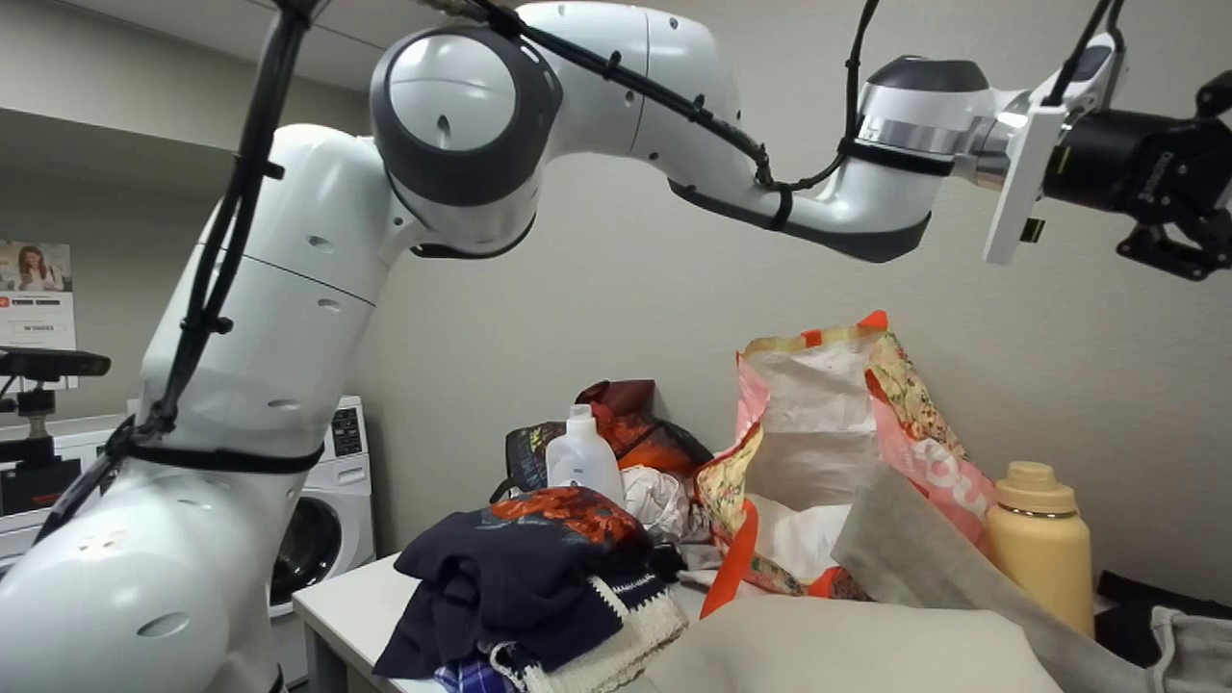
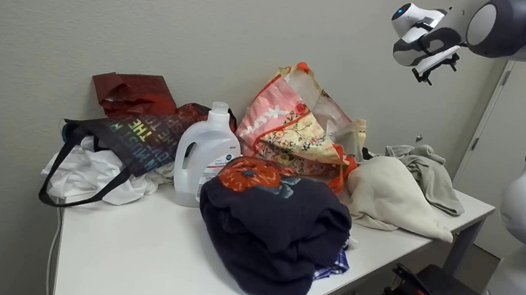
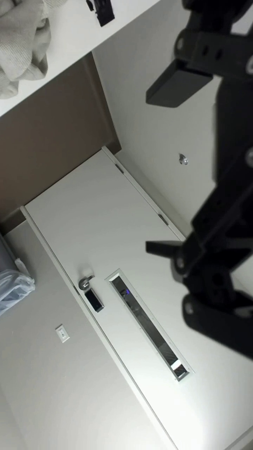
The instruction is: Take the grey clothing out of the pink bag
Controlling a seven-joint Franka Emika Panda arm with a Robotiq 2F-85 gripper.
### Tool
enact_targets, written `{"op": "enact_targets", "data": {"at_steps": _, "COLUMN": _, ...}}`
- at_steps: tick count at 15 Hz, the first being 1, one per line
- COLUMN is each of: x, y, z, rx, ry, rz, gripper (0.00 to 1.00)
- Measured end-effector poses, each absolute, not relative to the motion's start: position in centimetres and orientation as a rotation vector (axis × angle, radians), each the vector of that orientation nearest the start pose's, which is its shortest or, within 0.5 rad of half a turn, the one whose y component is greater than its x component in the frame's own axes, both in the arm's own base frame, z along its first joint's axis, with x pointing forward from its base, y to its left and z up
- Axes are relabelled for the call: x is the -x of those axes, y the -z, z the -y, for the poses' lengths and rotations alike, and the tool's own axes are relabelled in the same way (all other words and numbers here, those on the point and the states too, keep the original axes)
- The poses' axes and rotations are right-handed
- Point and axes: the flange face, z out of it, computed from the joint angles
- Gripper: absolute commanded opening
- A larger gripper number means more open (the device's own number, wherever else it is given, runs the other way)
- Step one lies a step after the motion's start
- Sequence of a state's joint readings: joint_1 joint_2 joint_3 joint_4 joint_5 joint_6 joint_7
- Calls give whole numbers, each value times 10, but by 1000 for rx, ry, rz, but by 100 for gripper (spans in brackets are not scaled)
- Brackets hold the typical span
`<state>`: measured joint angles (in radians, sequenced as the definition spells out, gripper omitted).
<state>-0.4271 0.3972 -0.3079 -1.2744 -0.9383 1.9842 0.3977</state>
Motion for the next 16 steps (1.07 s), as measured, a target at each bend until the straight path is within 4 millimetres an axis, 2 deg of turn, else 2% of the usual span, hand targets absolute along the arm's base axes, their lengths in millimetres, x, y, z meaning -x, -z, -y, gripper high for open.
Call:
{"op": "enact_targets", "data": {"at_steps": 2, "x": -524, "y": -633, "z": 458, "rx": -1882, "ry": -181, "rz": 811, "gripper": 100}}
{"op": "enact_targets", "data": {"at_steps": 4, "x": -523, "y": -674, "z": 437, "rx": -1874, "ry": -216, "rz": 782, "gripper": 100}}
{"op": "enact_targets", "data": {"at_steps": 7, "x": -514, "y": -741, "z": 401, "rx": -1872, "ry": -264, "rz": 749, "gripper": 100}}
{"op": "enact_targets", "data": {"at_steps": 9, "x": -506, "y": -776, "z": 379, "rx": -1875, "ry": -287, "rz": 740, "gripper": 100}}
{"op": "enact_targets", "data": {"at_steps": 12, "x": -498, "y": -815, "z": 350, "rx": -1878, "ry": -320, "rz": 730, "gripper": 100}}
{"op": "enact_targets", "data": {"at_steps": 16, "x": -499, "y": -840, "z": 309, "rx": -1903, "ry": -347, "rz": 708, "gripper": 100}}
